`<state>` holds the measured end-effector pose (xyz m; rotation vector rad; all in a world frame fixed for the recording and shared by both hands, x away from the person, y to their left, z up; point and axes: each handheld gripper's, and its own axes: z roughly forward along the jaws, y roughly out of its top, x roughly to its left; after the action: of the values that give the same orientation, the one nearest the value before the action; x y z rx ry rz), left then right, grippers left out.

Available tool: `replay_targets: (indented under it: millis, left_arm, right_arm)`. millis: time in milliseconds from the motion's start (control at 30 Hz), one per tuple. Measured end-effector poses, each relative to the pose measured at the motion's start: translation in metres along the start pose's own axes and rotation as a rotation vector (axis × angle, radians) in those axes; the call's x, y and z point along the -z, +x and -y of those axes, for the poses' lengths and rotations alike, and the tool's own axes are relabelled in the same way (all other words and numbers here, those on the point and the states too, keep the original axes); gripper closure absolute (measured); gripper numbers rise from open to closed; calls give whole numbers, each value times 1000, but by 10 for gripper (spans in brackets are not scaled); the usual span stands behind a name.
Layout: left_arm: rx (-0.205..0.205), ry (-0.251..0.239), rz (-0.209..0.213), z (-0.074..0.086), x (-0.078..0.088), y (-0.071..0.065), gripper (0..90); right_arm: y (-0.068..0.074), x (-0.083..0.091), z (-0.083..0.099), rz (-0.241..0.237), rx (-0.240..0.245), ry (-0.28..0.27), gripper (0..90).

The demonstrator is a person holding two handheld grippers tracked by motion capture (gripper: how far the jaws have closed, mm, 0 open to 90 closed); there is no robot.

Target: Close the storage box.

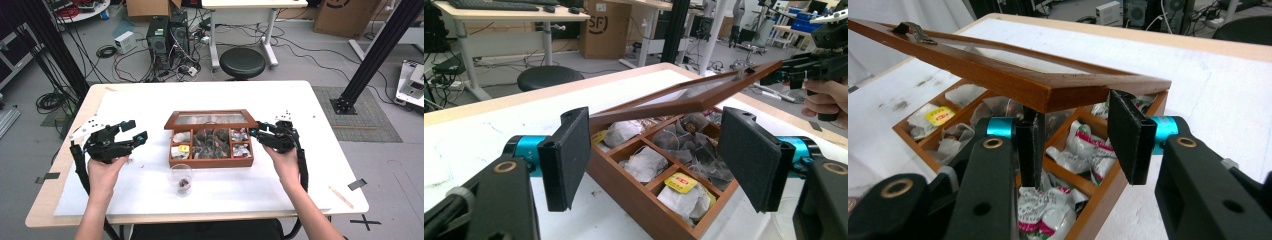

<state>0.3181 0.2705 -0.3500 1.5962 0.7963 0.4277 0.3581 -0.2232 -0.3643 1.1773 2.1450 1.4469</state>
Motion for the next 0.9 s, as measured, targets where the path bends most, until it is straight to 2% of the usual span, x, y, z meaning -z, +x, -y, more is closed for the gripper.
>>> replay_targets:
  millis: [367,633,900]
  left_arm:
    - [0,-1,1,0,1,0,296]
    - [-1,3,3,0,0,-1,296]
    - [-2,7,4,1,-1,-1,296]
  right_arm:
    - [3,1,13,-13,-24,14,608]
    - [3,3,21,-38,-60,21,621]
    - [7,7,29,-28,-38,20,624]
